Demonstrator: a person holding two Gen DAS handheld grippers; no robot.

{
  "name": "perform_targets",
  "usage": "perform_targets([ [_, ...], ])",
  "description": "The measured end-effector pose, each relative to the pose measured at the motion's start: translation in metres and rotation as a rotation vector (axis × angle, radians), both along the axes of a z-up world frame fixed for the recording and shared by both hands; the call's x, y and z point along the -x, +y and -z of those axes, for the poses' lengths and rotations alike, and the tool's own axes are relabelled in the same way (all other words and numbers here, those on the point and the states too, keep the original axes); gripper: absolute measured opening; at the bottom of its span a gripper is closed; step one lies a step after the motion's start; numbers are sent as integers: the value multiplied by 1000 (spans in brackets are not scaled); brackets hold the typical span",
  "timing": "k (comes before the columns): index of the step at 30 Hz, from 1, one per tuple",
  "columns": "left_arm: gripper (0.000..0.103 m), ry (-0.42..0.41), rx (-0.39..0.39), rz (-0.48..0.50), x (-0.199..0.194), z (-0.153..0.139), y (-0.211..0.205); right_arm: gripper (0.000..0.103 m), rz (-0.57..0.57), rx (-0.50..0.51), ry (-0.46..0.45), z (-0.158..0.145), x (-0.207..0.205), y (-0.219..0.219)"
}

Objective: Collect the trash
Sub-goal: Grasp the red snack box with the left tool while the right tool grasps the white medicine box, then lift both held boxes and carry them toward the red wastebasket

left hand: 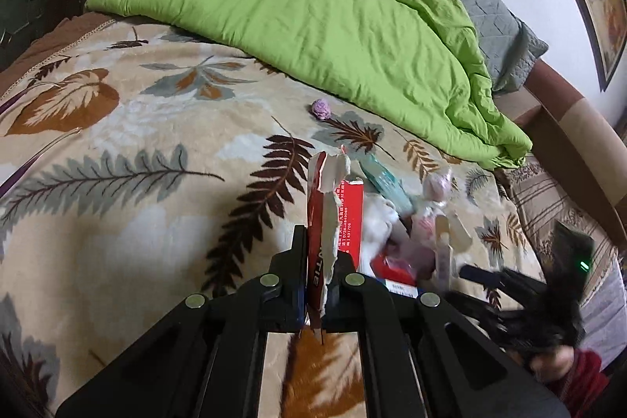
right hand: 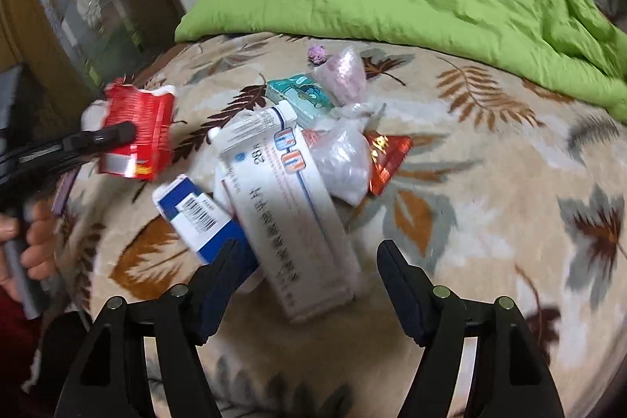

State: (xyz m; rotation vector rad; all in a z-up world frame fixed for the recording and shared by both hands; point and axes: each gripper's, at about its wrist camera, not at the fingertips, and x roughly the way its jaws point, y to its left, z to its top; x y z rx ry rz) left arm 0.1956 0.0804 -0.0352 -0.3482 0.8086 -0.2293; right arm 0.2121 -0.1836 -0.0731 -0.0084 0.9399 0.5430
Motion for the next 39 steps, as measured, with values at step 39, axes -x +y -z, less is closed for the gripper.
perform_targets([
  [39, 4, -241, -347, -71, 128, -12, -64, 62, 363, -105, -109, -29, 133, 0],
])
